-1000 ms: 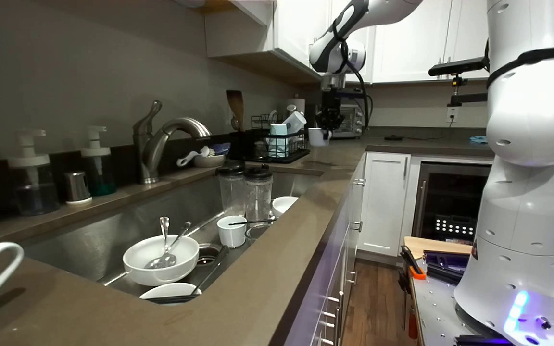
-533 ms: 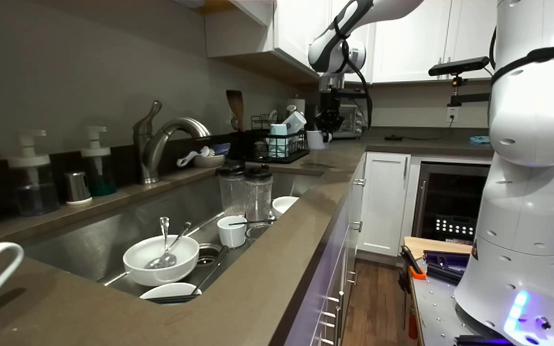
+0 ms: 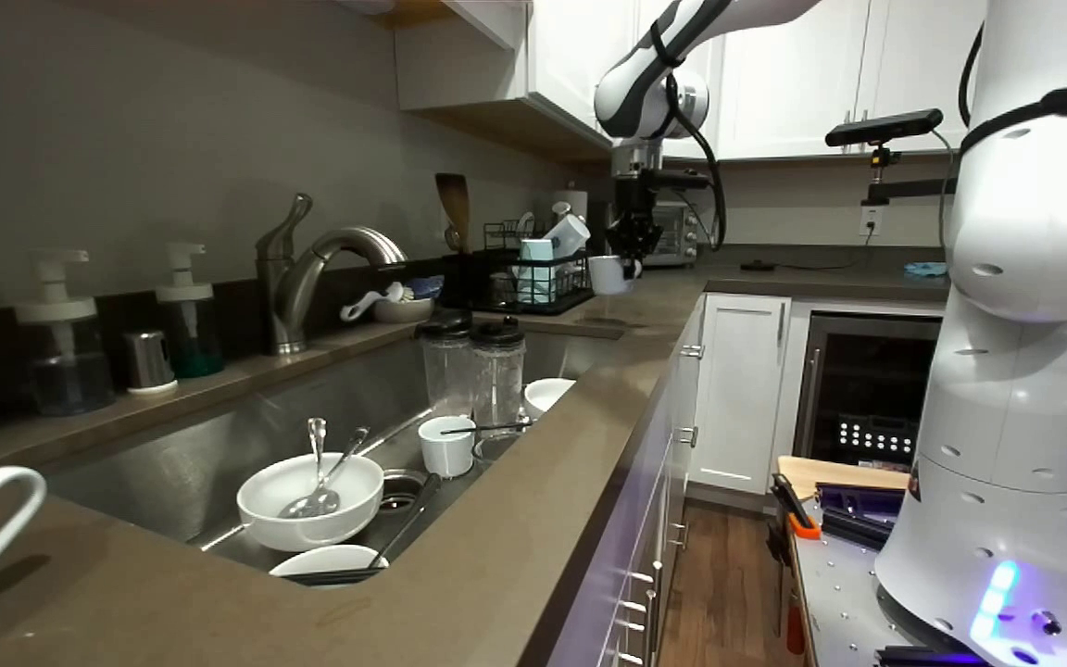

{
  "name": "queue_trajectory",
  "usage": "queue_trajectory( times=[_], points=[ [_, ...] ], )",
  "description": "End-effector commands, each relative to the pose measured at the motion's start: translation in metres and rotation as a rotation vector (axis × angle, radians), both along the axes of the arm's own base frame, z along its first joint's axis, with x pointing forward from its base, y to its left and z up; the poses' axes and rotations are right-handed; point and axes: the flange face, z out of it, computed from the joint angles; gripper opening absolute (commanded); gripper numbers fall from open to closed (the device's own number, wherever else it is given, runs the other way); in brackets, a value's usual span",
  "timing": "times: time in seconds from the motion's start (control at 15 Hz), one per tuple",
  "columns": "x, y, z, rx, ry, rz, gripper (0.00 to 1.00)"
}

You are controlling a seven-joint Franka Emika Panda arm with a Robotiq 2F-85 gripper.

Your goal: Pick the mug to the right of the sink, empty its content into the sink, then put it on the left side of the sink counter

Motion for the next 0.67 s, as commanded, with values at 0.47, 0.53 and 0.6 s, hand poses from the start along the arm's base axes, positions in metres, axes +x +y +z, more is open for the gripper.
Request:
queue_trajectory(
  times=[0.47,0.53,0.6],
  points=[
    [-0.006,0.085,0.008,-0.025,-0.054,0.237,0.04],
    [-0.004,0.093,0.008,-0.023,-0.057,0.269,0.04],
    [-0.003,0.101,0.007,-0.018,-0.056,0.308,0.04]
  ],
)
